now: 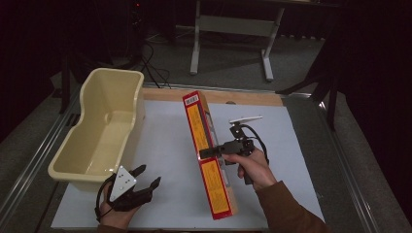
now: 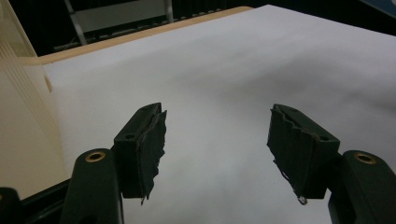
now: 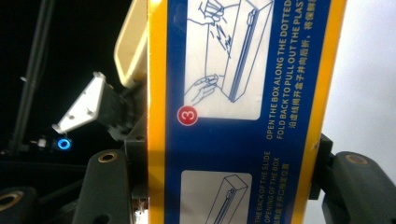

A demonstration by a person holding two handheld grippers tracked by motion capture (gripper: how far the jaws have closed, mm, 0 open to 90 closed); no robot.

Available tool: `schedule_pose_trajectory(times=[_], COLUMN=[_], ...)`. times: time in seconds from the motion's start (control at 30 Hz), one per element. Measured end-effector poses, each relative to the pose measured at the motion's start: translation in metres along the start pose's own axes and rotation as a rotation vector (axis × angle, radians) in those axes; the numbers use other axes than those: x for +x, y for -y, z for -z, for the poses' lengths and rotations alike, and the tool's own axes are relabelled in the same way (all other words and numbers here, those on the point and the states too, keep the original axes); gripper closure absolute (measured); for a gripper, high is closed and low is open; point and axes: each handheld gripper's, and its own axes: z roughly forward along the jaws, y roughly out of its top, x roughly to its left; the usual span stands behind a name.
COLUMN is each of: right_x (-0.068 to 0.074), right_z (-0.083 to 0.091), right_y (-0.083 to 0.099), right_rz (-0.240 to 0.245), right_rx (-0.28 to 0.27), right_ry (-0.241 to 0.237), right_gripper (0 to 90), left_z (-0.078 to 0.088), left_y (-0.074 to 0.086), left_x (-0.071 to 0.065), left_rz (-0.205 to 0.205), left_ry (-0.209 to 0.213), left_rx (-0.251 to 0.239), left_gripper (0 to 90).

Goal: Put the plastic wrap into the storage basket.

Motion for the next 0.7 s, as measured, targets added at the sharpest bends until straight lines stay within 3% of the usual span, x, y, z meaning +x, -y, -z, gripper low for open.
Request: schedule_pose_trajectory(times=[0.47, 0.7], right_x=[0.022, 0.025], right_z=[-0.027, -0.039], right_y=[-0.04, -0.055], right_rz=[-0.025, -0.077], right_rx=[-0.03, -0.044], right_ry=[-0.057, -0.103], right_gripper=[39.7, 39.8], left_z=[0.0, 0.001], left_y=[0.001, 0.001], left_x=[0.0, 0.0], left_rz=[0.006, 0.002], left_ry=[-0.001, -0.01], left_rx=[-0.006, -0.008], left_gripper=[36.2, 36.2])
